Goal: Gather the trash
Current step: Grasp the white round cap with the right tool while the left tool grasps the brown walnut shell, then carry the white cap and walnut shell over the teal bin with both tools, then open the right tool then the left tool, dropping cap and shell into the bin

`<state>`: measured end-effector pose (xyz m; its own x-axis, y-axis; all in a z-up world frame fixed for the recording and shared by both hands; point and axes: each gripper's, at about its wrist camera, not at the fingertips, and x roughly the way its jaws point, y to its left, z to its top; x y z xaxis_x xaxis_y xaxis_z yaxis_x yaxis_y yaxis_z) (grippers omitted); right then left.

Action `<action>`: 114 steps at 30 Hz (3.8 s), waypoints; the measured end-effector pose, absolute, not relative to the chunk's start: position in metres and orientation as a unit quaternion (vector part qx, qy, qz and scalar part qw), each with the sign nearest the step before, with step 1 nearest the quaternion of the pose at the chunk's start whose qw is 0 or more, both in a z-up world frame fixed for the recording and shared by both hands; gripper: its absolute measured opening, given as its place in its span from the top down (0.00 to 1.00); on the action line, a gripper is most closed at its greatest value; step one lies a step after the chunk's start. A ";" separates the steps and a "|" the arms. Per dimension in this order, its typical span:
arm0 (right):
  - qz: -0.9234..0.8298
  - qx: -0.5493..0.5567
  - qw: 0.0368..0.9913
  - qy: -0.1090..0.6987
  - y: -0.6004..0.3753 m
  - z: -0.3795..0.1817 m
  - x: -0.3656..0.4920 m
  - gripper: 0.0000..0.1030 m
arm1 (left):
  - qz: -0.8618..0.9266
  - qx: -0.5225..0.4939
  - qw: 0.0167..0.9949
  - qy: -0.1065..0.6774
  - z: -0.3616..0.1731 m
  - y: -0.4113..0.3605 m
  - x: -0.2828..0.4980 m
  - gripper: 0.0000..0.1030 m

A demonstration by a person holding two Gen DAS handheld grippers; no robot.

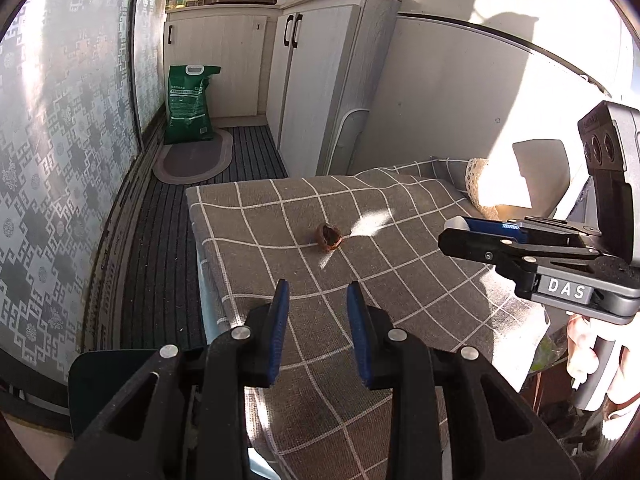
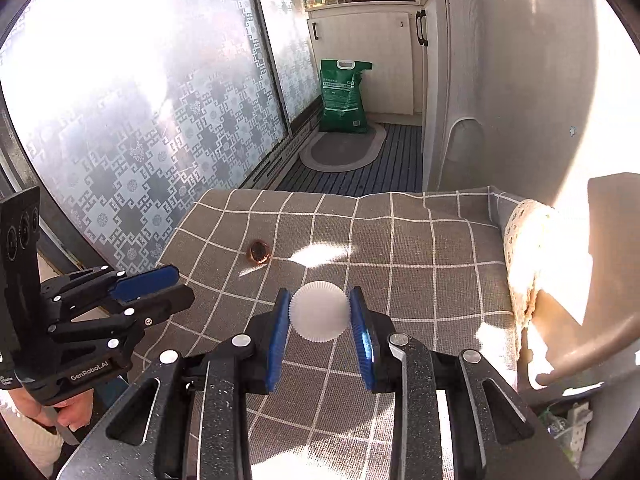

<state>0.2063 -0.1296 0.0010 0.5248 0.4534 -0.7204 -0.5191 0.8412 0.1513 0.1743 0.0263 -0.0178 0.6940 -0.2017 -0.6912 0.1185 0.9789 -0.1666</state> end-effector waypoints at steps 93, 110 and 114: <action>0.419 -0.164 0.784 0.428 0.120 -0.005 0.129 0.71 | 0.036 -0.065 0.863 0.500 -0.101 0.238 0.076 0.74; 0.400 -0.236 0.736 0.493 0.168 -0.083 0.126 0.71 | 0.041 -0.085 0.901 0.423 -0.045 0.260 0.041 0.81; 0.399 -0.252 0.722 0.506 0.174 -0.100 0.122 0.71 | 0.047 -0.080 0.907 0.410 -0.034 0.263 0.034 0.81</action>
